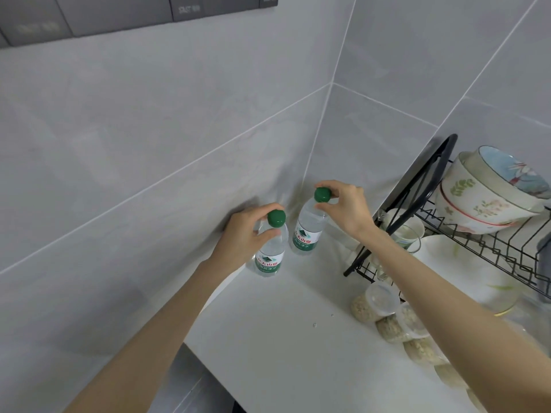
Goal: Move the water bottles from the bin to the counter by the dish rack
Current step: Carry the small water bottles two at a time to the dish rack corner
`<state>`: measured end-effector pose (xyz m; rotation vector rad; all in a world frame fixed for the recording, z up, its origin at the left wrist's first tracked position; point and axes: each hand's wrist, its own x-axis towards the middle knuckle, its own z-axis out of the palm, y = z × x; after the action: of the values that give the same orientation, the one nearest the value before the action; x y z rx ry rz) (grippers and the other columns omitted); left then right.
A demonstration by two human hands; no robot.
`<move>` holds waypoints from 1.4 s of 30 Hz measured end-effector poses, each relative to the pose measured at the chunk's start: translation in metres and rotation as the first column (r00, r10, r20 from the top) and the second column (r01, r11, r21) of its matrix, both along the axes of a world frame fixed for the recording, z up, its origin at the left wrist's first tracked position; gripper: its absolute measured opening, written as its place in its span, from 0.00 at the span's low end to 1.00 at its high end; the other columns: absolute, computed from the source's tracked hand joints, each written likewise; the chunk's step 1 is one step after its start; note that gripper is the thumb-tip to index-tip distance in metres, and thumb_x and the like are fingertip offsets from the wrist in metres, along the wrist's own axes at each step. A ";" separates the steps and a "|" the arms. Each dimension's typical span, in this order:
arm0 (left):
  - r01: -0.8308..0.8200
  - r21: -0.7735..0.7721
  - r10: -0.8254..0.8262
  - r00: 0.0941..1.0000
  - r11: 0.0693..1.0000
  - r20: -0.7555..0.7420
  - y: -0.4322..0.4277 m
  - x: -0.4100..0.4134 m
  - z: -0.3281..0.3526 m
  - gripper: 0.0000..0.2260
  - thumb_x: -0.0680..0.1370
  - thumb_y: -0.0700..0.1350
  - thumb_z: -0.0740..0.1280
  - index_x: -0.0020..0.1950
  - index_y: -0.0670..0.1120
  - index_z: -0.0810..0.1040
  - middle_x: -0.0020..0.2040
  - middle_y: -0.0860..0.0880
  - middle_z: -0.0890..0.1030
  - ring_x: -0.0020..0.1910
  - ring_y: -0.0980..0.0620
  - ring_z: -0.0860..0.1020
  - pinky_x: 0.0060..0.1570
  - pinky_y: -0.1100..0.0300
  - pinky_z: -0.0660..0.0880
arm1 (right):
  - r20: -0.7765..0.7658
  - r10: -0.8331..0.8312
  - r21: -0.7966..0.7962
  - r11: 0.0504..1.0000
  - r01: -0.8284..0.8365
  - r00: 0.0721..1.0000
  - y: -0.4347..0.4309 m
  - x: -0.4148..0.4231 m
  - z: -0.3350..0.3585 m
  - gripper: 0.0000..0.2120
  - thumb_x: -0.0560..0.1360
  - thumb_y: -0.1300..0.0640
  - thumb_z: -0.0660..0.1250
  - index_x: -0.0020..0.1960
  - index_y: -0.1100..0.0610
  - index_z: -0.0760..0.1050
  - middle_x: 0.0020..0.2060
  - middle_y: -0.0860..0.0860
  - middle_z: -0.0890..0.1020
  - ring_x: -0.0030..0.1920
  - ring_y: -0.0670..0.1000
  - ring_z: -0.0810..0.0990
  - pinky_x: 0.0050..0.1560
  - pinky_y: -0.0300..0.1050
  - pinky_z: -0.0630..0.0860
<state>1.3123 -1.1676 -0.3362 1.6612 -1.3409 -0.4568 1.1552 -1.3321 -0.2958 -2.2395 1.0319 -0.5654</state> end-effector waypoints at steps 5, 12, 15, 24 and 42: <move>0.005 -0.002 -0.004 1.000 1.000 0.025 -0.002 0.002 -0.002 0.14 0.72 0.41 0.72 0.55 0.54 0.77 0.47 0.54 0.80 0.48 0.54 0.77 0.48 0.53 0.76 | 0.016 -0.047 -0.011 0.999 0.047 0.999 -0.018 0.021 0.010 0.18 0.68 0.68 0.72 0.57 0.57 0.81 0.51 0.53 0.84 0.53 0.54 0.81 0.60 0.47 0.75; -0.004 0.005 0.003 0.999 1.000 0.043 -0.003 0.002 0.000 0.14 0.71 0.41 0.73 0.53 0.54 0.77 0.44 0.54 0.79 0.47 0.54 0.75 0.46 0.55 0.75 | -0.052 -0.039 -0.026 0.999 0.038 0.998 -0.036 0.038 0.004 0.17 0.66 0.66 0.72 0.53 0.53 0.81 0.47 0.52 0.85 0.50 0.56 0.82 0.54 0.45 0.75; -0.003 0.031 0.001 0.998 1.000 0.058 -0.004 0.002 0.004 0.14 0.71 0.41 0.73 0.48 0.57 0.75 0.42 0.54 0.78 0.45 0.56 0.74 0.43 0.57 0.73 | -0.037 -0.054 -0.039 0.998 0.052 0.998 -0.039 0.038 0.001 0.20 0.68 0.67 0.71 0.58 0.54 0.79 0.52 0.52 0.84 0.53 0.54 0.81 0.56 0.41 0.73; -0.030 0.014 0.030 1.000 0.999 0.003 -0.004 -0.004 0.006 0.12 0.69 0.42 0.72 0.50 0.52 0.77 0.43 0.55 0.80 0.47 0.52 0.78 0.50 0.55 0.75 | -0.115 0.080 0.073 0.995 -0.072 0.990 -0.033 0.018 0.016 0.29 0.73 0.68 0.67 0.72 0.54 0.68 0.66 0.53 0.76 0.66 0.56 0.74 0.68 0.46 0.69; -0.163 -0.011 0.163 0.984 0.987 0.069 -0.081 -0.018 0.020 0.09 0.69 0.40 0.73 0.44 0.44 0.74 0.38 0.46 0.78 0.42 0.45 0.74 0.44 0.52 0.71 | -0.134 0.129 -0.001 0.992 -0.130 0.983 0.001 -0.053 0.045 0.23 0.77 0.60 0.67 0.71 0.52 0.69 0.67 0.48 0.75 0.65 0.52 0.75 0.62 0.40 0.68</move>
<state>1.2947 -1.2481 -0.3159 1.7798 -1.2420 -0.3011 1.1023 -1.3307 -0.2505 -2.3589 0.9412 -0.3690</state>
